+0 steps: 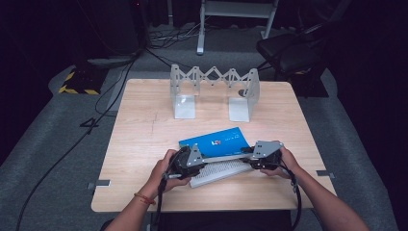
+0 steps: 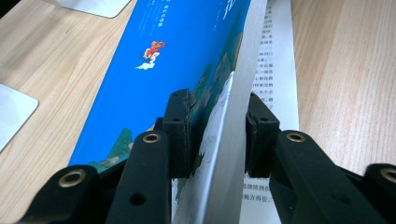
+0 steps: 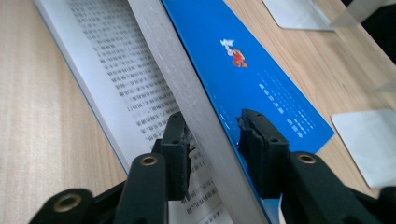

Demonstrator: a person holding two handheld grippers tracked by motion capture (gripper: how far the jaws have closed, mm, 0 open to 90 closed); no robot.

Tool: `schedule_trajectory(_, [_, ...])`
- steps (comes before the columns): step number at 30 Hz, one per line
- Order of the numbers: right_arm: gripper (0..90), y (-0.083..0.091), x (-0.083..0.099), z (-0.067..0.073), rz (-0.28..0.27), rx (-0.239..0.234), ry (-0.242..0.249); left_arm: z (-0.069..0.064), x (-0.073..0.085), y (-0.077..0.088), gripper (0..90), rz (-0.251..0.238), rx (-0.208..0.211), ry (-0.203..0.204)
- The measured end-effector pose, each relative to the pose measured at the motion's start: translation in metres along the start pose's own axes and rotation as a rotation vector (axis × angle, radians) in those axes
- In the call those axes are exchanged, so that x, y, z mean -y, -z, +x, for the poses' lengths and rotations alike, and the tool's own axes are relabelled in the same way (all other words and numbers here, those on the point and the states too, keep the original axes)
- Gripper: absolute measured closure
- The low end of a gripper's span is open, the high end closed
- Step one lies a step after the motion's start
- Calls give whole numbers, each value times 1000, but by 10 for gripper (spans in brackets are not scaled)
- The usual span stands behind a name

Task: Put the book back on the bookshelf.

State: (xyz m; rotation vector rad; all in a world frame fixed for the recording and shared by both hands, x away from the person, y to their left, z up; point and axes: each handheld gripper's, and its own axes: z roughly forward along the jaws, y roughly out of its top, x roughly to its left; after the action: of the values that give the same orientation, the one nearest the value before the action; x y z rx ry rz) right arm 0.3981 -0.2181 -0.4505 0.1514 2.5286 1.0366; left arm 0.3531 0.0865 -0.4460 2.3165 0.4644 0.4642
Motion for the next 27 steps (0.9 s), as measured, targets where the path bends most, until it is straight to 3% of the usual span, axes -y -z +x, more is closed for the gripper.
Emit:
schedule_trajectory(6, [579, 0, 21, -19, -88, -88, -89, 8, 7, 2, 690, -25, 28, 27])
schedule_trajectory(8, [598, 1, 23, -20, -98, -84, -79, 11, 9, 3, 689, -27, 37, 27])
schedule_trajectory(11, [648, 1, 22, -17, -91, -60, -18, 14, 10, 3, 682, -19, 52, 40])
schedule_trajectory(13, [662, 1, 19, -14, -76, -53, -5, 15, 9, 4, 632, 3, 54, 62])
schedule_trajectory(18, [687, 1, 8, -4, -53, -28, 26, 2, -3, 4, 454, 21, 39, 51])
schedule_trajectory(21, [692, 0, 4, 1, -39, -18, 39, -4, -12, 0, 426, 51, -3, 71])
schedule_trajectory(22, [693, 0, 2, 3, -36, -15, 43, -5, -13, -2, 422, 45, 4, 82])
schedule_trajectory(27, [702, 0, -7, 11, -24, -3, 58, -14, -19, -11, 420, 92, -56, 79])
